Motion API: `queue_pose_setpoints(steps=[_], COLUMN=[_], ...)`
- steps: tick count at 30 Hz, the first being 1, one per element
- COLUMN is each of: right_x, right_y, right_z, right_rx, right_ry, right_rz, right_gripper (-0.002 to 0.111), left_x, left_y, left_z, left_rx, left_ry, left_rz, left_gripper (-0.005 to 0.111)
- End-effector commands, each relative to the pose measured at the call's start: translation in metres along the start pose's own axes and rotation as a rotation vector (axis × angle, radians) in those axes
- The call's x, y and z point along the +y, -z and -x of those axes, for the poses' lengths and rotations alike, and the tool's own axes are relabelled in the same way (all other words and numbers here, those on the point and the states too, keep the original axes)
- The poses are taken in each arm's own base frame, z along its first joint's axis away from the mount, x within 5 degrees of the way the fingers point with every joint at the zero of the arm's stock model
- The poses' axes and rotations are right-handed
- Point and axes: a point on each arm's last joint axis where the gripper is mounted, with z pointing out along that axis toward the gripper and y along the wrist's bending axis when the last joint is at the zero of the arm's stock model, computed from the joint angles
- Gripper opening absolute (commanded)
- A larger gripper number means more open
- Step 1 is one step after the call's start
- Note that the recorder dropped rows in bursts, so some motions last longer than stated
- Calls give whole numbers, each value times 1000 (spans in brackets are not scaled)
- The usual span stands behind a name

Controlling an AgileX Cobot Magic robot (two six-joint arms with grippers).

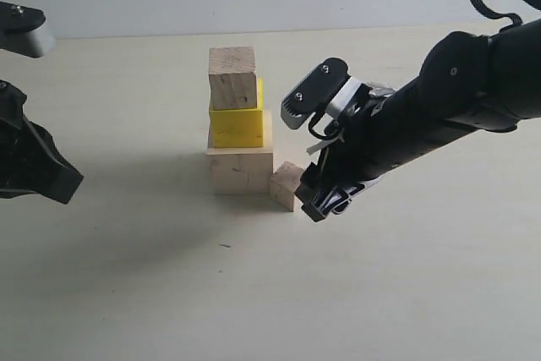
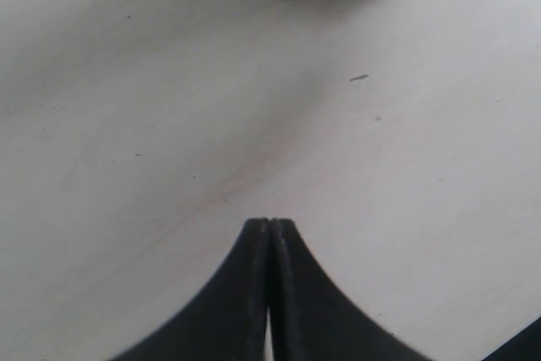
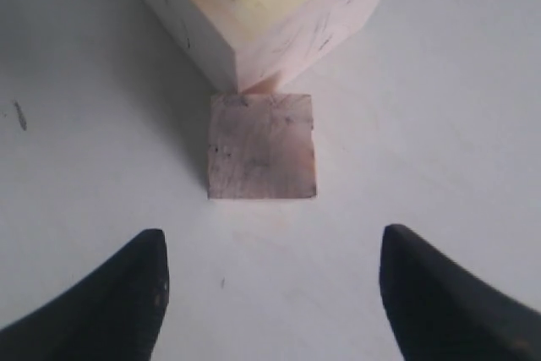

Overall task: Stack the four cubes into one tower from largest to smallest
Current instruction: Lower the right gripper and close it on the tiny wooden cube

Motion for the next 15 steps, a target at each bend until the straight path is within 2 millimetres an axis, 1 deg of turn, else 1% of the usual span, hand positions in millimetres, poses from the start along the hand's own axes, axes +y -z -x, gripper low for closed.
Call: queue_pose_setpoints(steps=[1, 8, 15], right_x=[-1, -2, -3], right_y=[-7, -7, -7], right_z=[-3, -2, -1], right_rx=[9, -1, -10], right_ry=[-30, -30, -40], right_rz=[4, -8, -14], right_gripper=[68, 68, 73], left_x=[0, -1, -1], left_y=[0, 0, 0], left_z=[0, 0, 1], left_rx=[-8, -9, -15], left_ry=[3, 5, 6], left_rz=[-6, -11, -11], left_gripper=[0, 0, 0])
